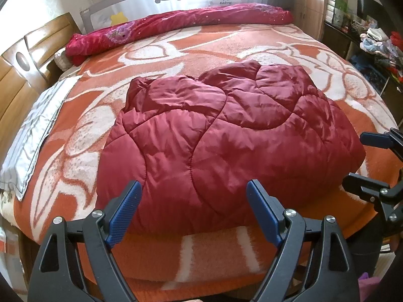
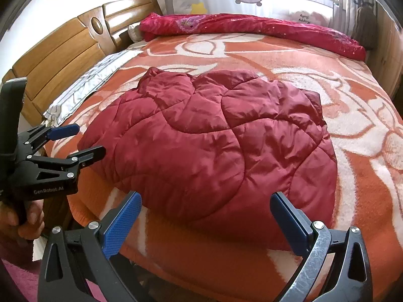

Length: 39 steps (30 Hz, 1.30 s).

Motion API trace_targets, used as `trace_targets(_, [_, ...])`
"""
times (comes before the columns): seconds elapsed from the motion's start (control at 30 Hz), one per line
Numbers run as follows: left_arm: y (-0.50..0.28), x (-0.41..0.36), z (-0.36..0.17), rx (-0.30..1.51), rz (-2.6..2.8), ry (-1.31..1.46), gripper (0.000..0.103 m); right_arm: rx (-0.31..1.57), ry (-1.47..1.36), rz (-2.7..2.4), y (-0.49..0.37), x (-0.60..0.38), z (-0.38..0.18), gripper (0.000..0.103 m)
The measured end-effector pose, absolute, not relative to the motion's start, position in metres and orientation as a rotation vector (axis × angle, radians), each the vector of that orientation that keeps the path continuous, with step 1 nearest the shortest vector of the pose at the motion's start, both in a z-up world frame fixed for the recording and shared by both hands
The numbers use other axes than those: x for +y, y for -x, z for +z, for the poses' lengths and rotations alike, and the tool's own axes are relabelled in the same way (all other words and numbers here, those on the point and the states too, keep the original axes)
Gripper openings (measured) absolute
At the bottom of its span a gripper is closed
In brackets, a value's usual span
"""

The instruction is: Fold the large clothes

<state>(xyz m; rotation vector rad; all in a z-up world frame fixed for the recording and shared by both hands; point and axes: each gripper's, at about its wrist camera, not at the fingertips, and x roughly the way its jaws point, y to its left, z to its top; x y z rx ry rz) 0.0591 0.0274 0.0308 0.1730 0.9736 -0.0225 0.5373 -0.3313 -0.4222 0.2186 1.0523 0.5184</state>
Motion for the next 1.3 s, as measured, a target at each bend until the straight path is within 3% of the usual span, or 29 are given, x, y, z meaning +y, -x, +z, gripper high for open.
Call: trace_targets(1.3, [-0.064,0.023,0.021,0.987,-0.04,-0.17,0.086,1.089,-0.202,0.498,-0.54,-0.33,-0.437,0.103])
